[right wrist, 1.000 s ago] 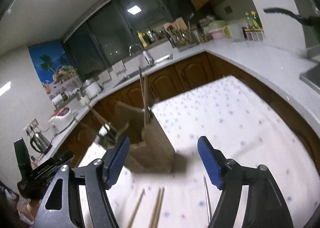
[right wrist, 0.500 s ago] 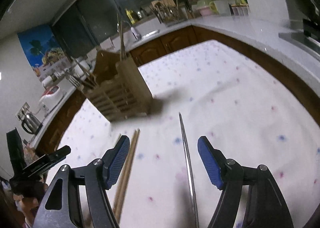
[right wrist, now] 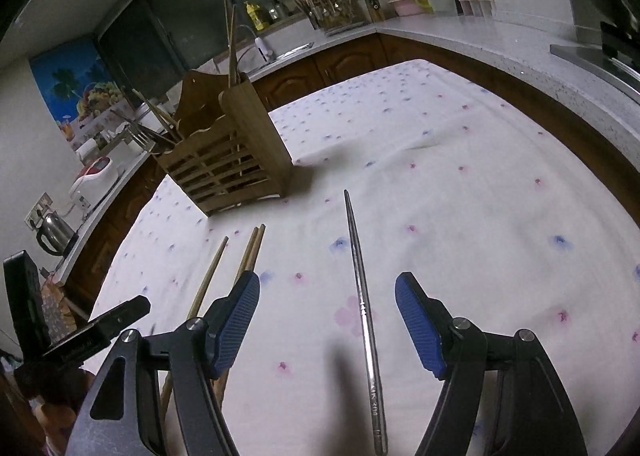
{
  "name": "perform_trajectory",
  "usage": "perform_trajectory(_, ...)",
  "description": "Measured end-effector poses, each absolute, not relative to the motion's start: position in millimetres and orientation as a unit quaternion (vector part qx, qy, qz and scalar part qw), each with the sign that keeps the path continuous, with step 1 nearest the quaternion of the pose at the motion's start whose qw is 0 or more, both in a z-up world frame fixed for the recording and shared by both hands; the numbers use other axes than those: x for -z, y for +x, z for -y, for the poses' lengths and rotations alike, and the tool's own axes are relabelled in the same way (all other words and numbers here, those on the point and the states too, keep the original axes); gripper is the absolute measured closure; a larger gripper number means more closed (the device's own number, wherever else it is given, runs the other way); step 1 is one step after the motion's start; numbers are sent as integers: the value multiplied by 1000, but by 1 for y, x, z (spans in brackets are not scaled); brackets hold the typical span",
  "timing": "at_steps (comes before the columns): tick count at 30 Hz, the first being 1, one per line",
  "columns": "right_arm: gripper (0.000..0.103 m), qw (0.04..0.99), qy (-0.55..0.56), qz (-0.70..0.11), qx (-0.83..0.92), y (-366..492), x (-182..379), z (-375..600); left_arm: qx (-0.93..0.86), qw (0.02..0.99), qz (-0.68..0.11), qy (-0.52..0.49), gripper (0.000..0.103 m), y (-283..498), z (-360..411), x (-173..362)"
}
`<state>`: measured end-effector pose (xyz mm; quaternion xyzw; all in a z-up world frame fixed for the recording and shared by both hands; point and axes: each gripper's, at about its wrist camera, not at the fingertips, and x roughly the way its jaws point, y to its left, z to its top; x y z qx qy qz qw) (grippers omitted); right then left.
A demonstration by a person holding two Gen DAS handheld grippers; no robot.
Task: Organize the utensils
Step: 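Move both open grippers back to the remaining chopsticks on the cloth, then grasp a wooden chopstick with the left gripper while the right gripper grasps a metal one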
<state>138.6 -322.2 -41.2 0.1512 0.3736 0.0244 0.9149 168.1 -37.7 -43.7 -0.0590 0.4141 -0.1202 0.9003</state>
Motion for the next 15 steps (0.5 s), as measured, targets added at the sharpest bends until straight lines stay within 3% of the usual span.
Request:
perform_trajectory(12,33,903,97,-418,-21,165,54,312,126,881,-456,-14,40,184,58,62)
perform_trajectory(14,43,896,80,-436,-13,170,63,309,131,877,-463,-3,53,184,63,66)
perform_trajectory(15,57,892,69,-446,-9,171,67,307,125,879,-460,15,54,184,68,68)
